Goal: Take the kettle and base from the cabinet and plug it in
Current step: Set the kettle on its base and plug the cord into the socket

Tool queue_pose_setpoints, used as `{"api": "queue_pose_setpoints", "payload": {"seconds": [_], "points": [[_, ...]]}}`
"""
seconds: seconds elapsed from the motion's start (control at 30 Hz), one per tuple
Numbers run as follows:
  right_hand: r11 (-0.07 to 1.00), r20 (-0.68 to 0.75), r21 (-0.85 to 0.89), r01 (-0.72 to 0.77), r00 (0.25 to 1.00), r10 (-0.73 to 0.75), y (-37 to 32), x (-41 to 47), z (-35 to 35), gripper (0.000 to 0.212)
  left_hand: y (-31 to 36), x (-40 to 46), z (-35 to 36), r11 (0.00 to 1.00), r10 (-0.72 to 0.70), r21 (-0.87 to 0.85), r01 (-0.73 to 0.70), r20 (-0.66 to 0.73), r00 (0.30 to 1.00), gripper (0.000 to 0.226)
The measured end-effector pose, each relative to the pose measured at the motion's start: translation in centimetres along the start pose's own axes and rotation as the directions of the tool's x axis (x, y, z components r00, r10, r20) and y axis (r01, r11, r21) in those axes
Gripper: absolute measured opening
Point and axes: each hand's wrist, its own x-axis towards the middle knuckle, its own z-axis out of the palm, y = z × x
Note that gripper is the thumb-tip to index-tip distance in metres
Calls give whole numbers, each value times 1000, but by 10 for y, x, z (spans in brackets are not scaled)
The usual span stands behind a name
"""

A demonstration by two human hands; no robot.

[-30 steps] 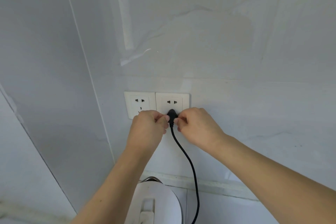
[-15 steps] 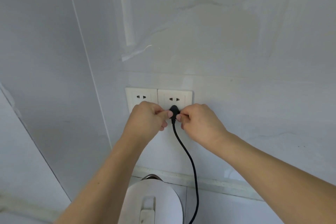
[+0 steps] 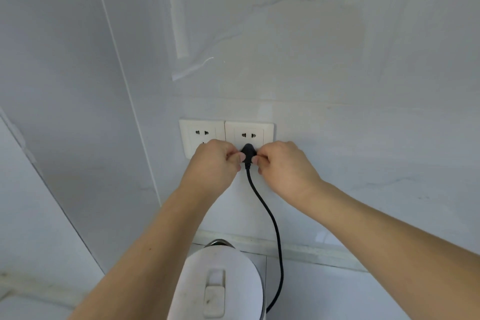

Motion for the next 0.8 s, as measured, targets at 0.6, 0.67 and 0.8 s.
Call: {"api": "queue_pose_setpoints", "payload": {"seconds": [0.6,0.67,0.8], "points": [[994,9,-41,-98,995,98,-18,-35,-10,27,-3,-18,1,952,-29,304,35,-23,999,38],[994,64,-48,-100,993,103,-12,-52,-24,33,5,-33,3,933,-9,360,17,-24,1000,38],[978,165,-78,-193,965,204,8,-91,-64,58,33,-62,1,900,-20,436,-1,43,999,51]]}}
